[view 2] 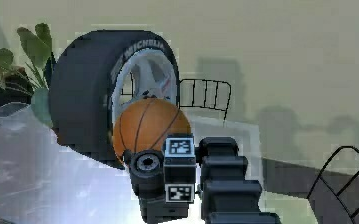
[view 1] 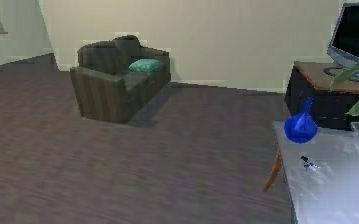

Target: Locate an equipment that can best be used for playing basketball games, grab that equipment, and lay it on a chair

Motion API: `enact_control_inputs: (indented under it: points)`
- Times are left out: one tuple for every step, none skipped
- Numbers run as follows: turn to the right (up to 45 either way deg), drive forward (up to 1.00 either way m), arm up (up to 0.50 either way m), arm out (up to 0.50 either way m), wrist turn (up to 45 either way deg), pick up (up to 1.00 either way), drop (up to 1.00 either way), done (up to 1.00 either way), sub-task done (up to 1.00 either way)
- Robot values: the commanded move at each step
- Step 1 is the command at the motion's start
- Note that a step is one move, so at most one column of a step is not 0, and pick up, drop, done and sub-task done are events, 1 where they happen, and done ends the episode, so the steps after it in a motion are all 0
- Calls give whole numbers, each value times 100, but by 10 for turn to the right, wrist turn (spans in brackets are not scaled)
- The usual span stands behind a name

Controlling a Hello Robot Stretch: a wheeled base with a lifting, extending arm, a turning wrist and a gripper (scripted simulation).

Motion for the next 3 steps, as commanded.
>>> enact_control_inputs:
  points:
    - [180,0,0,0,0,0,0,0,0]
    - [-450,0,0,0,0,0,0,0,0]
    - [-450,0,0,0,0,0,0,0,0]
